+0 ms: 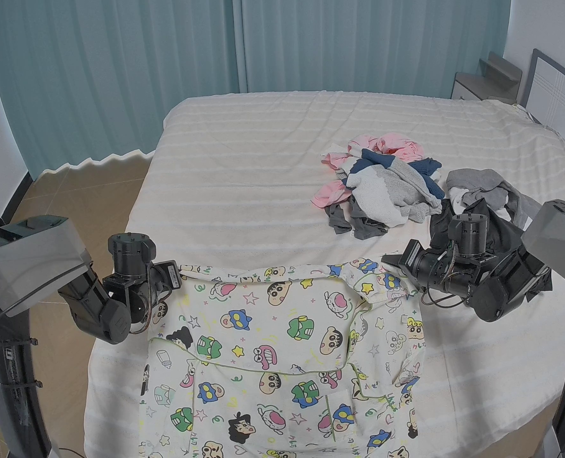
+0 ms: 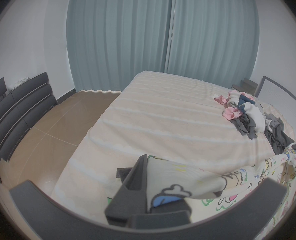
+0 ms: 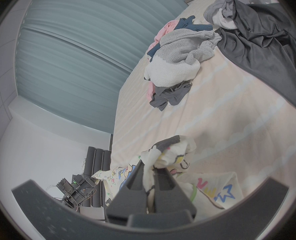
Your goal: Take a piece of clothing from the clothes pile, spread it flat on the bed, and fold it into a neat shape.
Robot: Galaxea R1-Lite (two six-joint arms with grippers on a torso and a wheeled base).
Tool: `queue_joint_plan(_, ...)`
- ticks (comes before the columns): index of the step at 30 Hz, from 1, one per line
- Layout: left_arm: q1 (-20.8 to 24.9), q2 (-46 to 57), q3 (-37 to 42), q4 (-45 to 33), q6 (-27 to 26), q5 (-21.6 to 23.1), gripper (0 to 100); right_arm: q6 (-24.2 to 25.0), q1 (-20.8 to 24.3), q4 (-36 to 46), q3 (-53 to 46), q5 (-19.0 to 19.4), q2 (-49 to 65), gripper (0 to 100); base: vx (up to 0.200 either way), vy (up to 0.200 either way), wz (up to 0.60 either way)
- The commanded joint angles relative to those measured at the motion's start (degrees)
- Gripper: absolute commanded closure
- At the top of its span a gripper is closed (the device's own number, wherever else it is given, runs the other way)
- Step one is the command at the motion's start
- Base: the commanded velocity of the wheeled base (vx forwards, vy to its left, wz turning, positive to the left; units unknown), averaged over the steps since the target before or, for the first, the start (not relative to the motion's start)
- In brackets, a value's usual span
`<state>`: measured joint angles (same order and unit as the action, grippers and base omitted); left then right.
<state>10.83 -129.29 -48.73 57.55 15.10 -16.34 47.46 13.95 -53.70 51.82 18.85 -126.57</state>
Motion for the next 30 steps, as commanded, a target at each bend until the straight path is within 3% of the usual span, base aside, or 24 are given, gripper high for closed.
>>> queue_joint_plan(1, -0.9, -5.4, -4.4, 0.0, 0.5, -0.1, 100, 0.5, -0.1, -1.1, 1.6, -0.2, -4.5, 100, 0.000, 0.000, 0.00)
queue_joint_plan(7, -1.2, -9.5, -8.3, 0.0, 0.5, -0.1, 100, 1.3, -0.4, -1.1, 3.7, -0.2, -7.4, 100, 0.000, 0.000, 0.00)
queue_joint_plan(8, -1.2, -9.9, -8.7, 0.0, 0.5, -0.1, 0, 1.8, -0.4, -1.1, 4.2, -0.2, -7.8, 0, 0.000, 0.000, 0.00)
queue_joint_plan(13, -1.2, -11.6, -10.6, 0.1, 1.4, -0.4, 0, 4.1, -1.2, -1.1, 5.4, -0.3, -8.2, 0, 0.000, 0.000, 0.00)
queue_joint_plan(17, -1.7, -11.8, -11.6, 2.1, 1.5, -2.8, 0, 4.4, -2.9, -1.1, 5.7, -0.3, -7.6, 0, 0.000, 0.000, 0.00)
queue_joint_plan(19, -2.5, -12.7, -14.2, 6.7, 1.2, -5.5, 0, 4.7, -4.9, -1.1, 5.7, -0.7, -6.5, 0, 0.000, 0.000, 0.00)
queue_joint_plan(24, -4.0, -12.6, -14.8, 9.3, 1.2, -7.7, 0, 13.0, -6.9, -0.5, 7.1, -3.6, -5.1, 0, 0.000, 0.000, 0.00)
queue_joint_plan(30, -8.3, -10.5, -15.8, 9.3, 1.9, -7.7, 0, 14.5, -8.0, 0.0, 4.4, -3.6, -2.7, 0, 0.000, 0.000, 0.00)
